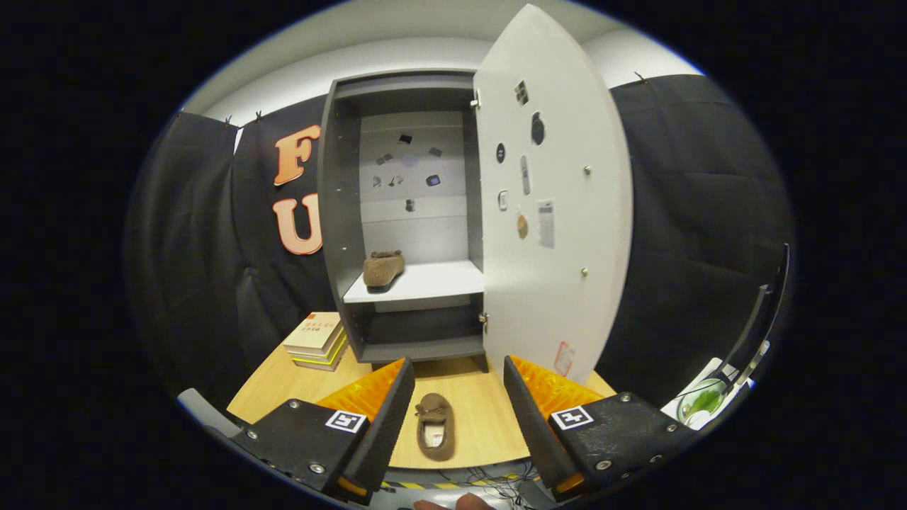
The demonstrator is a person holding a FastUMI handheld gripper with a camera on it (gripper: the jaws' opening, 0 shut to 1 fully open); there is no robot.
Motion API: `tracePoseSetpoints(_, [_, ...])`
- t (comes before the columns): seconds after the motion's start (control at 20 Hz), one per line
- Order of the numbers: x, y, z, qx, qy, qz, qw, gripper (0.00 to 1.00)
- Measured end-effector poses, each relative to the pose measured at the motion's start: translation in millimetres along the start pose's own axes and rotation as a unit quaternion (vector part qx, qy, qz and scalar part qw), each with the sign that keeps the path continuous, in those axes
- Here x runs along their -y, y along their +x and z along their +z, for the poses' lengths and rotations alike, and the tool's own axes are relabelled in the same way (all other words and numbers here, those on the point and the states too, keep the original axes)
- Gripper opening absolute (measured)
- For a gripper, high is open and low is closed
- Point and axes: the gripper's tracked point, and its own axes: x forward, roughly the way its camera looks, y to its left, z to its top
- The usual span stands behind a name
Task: Open the shoe cabinet door, grab the shoes and put them into the shoe cabinet, then close the shoe cabinet door.
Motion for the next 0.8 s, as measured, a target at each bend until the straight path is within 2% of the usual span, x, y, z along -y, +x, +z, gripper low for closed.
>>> tracePoseSetpoints(0.15, [-37.7, 19.0, -34.6, -0.032, -0.009, 0.032, 0.999, 0.80])
tracePoseSetpoints(0.35, [-62.6, 52.0, -90.5, -0.087, -0.001, 0.061, 0.994, 0.80])
tracePoseSetpoints(0.8, [-69.2, 132.9, -212.6, -0.209, 0.012, 0.089, 0.974, 0.77])
